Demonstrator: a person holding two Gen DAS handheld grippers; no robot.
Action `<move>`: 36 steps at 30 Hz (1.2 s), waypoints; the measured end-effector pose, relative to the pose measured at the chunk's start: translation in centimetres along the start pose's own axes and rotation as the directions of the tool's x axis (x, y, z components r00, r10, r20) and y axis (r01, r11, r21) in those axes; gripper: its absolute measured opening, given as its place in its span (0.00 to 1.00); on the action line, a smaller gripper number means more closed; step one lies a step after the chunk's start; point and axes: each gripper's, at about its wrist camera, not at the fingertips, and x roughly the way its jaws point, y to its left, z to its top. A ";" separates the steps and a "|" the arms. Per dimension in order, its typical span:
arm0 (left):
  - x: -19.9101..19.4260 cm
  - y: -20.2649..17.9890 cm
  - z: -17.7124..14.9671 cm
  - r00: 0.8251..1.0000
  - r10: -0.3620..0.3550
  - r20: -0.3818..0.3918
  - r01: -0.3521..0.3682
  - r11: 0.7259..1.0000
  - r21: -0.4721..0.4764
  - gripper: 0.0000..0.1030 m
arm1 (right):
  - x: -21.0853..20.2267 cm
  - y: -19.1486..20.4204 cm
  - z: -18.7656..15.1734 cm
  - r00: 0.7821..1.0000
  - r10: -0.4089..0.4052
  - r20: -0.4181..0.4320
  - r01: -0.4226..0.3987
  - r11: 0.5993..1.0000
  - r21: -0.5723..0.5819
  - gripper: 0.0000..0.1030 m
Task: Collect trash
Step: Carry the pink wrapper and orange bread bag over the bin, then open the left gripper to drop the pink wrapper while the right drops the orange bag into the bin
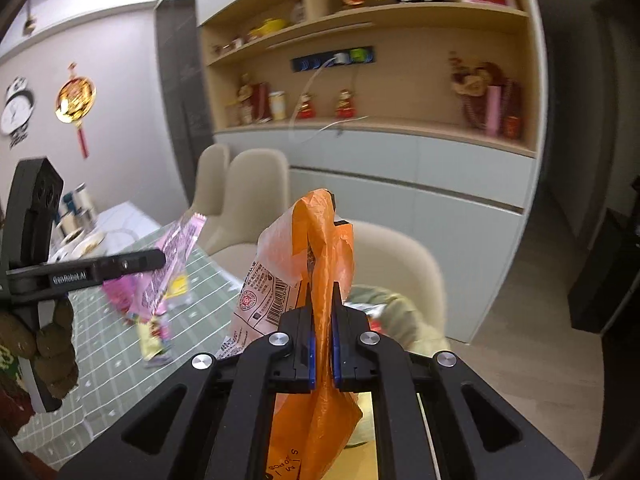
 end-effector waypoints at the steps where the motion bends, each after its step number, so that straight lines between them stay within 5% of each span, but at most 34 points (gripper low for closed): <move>1: 0.9 -0.4 0.2 1.000 -0.008 -0.004 0.008 1.000 0.008 0.09 | 0.1 -1.0 0.0 1.000 -0.010 0.006 0.010 1.000 0.013 0.07; 10: 8.1 -2.5 1.4 0.999 -0.042 -0.002 0.042 0.999 0.018 0.09 | 1.1 -8.1 -0.4 0.996 -0.081 0.033 0.077 0.992 0.101 0.07; 19: 17.0 -5.0 0.3 0.987 -0.059 -0.148 0.075 0.992 0.099 0.09 | 4.6 -12.5 -1.1 0.997 -0.077 -0.011 0.077 0.978 0.195 0.07; 22: 19.9 -5.9 -0.6 0.974 -0.040 -0.223 0.075 0.985 0.152 0.09 | 5.7 -13.0 -1.4 0.997 -0.068 -0.027 0.072 0.976 0.204 0.07; 27: 23.4 -6.7 -3.0 0.933 0.107 -0.343 0.006 0.950 0.314 0.12 | 6.9 -13.6 -2.0 0.997 -0.051 -0.052 0.061 0.975 0.213 0.07; 36: 25.4 -4.4 -3.1 0.901 0.144 -0.408 -0.027 0.960 0.280 0.12 | 9.2 -13.7 -2.1 0.996 -0.024 -0.085 0.042 0.975 0.217 0.07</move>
